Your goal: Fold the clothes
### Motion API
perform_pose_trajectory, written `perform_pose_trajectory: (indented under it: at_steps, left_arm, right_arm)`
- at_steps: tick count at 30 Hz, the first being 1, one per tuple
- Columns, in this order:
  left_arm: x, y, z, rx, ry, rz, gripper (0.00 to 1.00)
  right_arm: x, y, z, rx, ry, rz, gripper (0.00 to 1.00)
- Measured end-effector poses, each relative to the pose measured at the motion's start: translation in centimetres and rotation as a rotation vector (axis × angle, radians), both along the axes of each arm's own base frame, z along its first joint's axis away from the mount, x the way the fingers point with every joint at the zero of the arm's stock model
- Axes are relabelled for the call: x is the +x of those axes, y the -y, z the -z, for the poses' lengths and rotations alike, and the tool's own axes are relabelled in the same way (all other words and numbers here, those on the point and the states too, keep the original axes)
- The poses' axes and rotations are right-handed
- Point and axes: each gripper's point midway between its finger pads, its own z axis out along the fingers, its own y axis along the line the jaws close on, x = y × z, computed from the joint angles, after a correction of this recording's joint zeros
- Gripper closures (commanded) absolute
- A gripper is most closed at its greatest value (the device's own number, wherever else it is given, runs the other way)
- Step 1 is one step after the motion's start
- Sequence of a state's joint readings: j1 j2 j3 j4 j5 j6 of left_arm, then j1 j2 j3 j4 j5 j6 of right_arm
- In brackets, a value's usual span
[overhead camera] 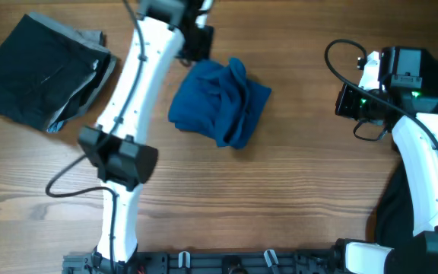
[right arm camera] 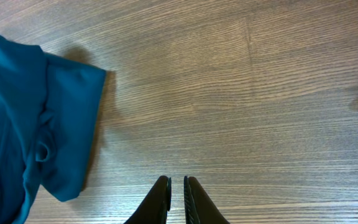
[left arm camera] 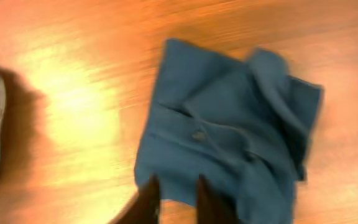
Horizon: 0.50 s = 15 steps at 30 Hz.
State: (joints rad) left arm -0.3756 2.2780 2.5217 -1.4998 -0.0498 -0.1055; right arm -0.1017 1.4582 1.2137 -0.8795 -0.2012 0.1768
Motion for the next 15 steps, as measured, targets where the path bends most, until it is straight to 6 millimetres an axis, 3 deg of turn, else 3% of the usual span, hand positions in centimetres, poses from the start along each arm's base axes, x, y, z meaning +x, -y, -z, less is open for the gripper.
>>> perform_pose_trajectory:
  at_steps: [2, 3, 6, 7, 9, 13, 15]
  left_arm:
    - [2.4, -1.6, 3.4, -0.051, -0.024, -0.056, 0.93]
    - [3.0, -1.9, 6.3, -0.083, -0.072, -0.063, 0.93]
    - [1.8, 0.1, 13.1, -0.19, -0.243, -0.012, 0.92]
    - [1.0, 1.4, 14.2, -0.227, -0.286, 0.018, 0.93]
    - [0.1, 3.4, 14.2, -0.26, -0.307, 0.06, 0.94]
    - [-6.6, 13.1, 13.4, -0.315, -0.409, 0.279, 0.96]
    - [-10.2, 16.9, 13.4, -0.295, -0.437, 0.38, 0.96]
  right_arm:
    - [-0.1, 0.0, 0.0, 0.0, -0.003, 0.0, 0.88]
    - [-0.1, 0.0, 0.0, 0.0, -0.003, 0.0, 0.88]
    - [-0.1, 0.0, 0.0, 0.0, -0.003, 0.0, 0.88]
    - [-0.1, 0.0, 0.0, 0.001, -0.003, 0.0, 0.88]
    - [0.1, 0.0, 0.0, 0.0, 0.003, 0.0, 0.88]
    - [0.3, 0.0, -0.1, -0.001, 0.013, 0.001, 0.88]
    - [0.4, 0.0, -0.2, -0.001, 0.02, 0.001, 0.88]
